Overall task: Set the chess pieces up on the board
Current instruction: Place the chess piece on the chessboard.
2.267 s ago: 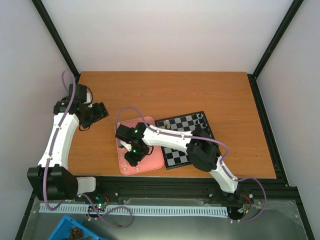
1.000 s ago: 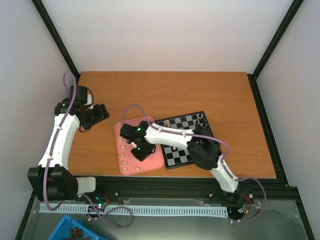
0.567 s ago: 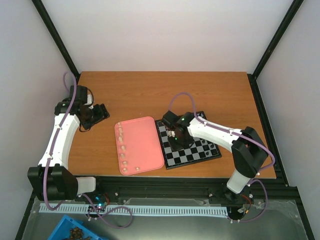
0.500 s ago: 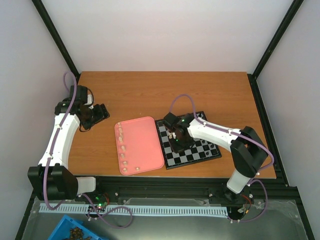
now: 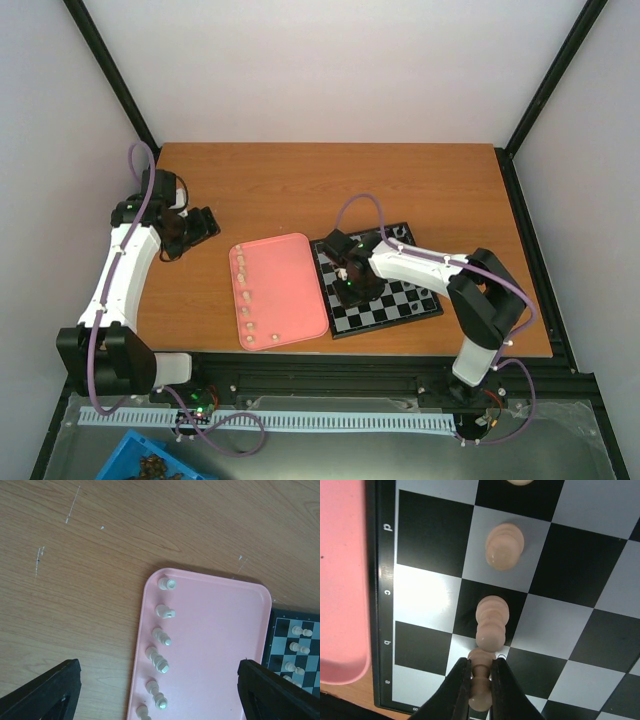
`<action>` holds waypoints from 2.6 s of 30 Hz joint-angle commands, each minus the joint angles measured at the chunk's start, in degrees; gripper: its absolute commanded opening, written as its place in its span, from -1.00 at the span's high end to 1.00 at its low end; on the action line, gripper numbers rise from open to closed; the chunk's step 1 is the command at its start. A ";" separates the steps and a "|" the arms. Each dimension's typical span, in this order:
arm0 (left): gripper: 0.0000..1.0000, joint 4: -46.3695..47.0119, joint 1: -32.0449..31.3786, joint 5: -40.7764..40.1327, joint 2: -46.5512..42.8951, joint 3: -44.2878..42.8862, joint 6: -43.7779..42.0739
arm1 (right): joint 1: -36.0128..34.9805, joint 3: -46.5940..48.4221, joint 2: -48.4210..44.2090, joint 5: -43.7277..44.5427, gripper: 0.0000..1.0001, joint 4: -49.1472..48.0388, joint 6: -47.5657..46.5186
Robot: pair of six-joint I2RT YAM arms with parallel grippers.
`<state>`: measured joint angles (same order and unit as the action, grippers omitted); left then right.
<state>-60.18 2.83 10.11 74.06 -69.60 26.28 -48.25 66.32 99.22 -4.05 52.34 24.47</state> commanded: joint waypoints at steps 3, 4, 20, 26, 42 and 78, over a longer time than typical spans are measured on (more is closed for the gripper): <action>-0.75 0.45 0.23 -0.18 0.56 -2.38 -1.14 | 0.04 -1.77 1.16 0.17 0.94 -1.65 1.20; -0.75 0.48 0.24 -0.18 0.63 -2.39 -1.15 | -0.04 -1.94 1.37 0.10 0.94 -1.70 1.27; -0.75 0.37 0.19 -0.30 0.50 -2.20 -1.18 | -0.44 -2.42 1.79 -1.11 0.58 -2.15 0.37; -0.75 0.44 0.20 -0.23 0.22 -1.87 -1.22 | -0.65 -2.30 1.49 -2.23 0.53 -2.30 0.02; -0.75 0.59 0.22 0.24 -0.23 -1.50 -1.17 | -2.64 -0.49 0.70 4.04 0.31 1.40 1.26; -0.76 0.82 0.18 0.08 -0.51 -0.75 -1.09 | -4.57 12.72 -1.05 7.08 0.06 7.07 -0.19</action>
<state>-60.01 2.85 10.13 74.08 -69.78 26.09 -50.74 74.08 98.13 0.34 56.10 25.45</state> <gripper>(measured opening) 0.879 0.462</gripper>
